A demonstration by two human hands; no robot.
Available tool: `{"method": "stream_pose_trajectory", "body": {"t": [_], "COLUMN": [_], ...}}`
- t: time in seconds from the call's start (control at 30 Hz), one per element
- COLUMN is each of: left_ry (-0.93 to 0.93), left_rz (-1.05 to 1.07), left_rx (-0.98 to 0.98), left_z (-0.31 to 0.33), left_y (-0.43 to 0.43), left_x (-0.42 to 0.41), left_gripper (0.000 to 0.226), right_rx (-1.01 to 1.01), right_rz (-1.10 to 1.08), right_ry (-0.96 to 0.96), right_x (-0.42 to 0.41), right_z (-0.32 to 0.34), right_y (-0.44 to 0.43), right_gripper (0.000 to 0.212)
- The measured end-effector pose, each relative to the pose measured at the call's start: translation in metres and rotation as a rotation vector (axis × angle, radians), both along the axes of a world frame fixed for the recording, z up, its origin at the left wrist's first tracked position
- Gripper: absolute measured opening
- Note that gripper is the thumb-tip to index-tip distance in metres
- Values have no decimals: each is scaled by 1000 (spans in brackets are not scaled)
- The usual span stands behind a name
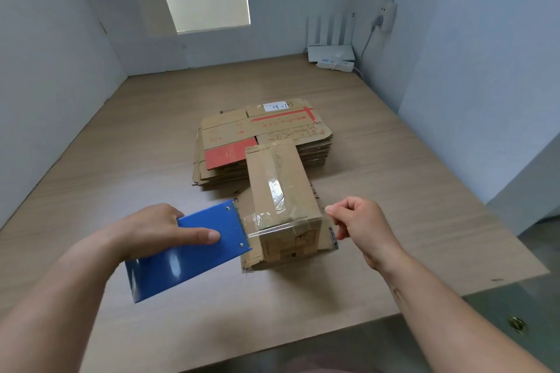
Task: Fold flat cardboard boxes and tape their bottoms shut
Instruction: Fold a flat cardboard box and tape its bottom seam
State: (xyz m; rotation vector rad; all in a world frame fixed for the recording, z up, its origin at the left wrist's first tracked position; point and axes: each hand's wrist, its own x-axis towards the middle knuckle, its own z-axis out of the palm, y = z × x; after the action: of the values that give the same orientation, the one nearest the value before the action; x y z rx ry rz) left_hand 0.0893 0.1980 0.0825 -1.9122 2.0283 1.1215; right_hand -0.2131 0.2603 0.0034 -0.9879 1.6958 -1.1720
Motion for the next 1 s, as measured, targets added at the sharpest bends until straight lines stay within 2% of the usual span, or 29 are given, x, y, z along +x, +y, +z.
{"method": "stream_pose_trajectory", "body": {"t": [0.23, 0.37, 0.53, 0.57, 0.67, 0.7, 0.8, 0.87, 0.93, 1.0], "left_ry": [-79, -131, -97, -90, -83, -84, -65, -51, -39, -27], "left_rz": [-45, -62, -48, -42, -54, -63, -51, -36, -23, -20], "left_rx": [-24, 10, 78, 80, 85, 85, 79, 75, 67, 68], "left_z": [-20, -36, -59, -60, -61, -61, -64, -64, -64, -66], "left_y": [-34, -44, -39, -40, -39, -39, -37, -36, -35, -33], "left_x": [-17, -22, -29, -30, -28, -28, -28, -27, -26, -25], "left_gripper": [81, 84, 85, 87, 91, 92, 88, 83, 82, 82], "right_rx": [51, 139, 231, 258, 419, 414, 189, 69, 65, 47], "right_rz": [-107, -89, -39, -45, -39, -78, -186, -126, -3, 38], "right_ry": [-28, -39, -220, -171, 256, 346, 462, 528, 617, 604], "right_x": [-6, -2, 2, -1, -6, -6, 2, 13, 29, 39], "right_z": [-16, -31, -51, -54, -70, -72, -55, -40, -35, -39], "right_y": [-7, -16, -16, -16, -7, -3, -5, -16, -23, -23], "right_gripper": [24, 23, 23, 22, 23, 19, 27, 31, 35, 32]}}
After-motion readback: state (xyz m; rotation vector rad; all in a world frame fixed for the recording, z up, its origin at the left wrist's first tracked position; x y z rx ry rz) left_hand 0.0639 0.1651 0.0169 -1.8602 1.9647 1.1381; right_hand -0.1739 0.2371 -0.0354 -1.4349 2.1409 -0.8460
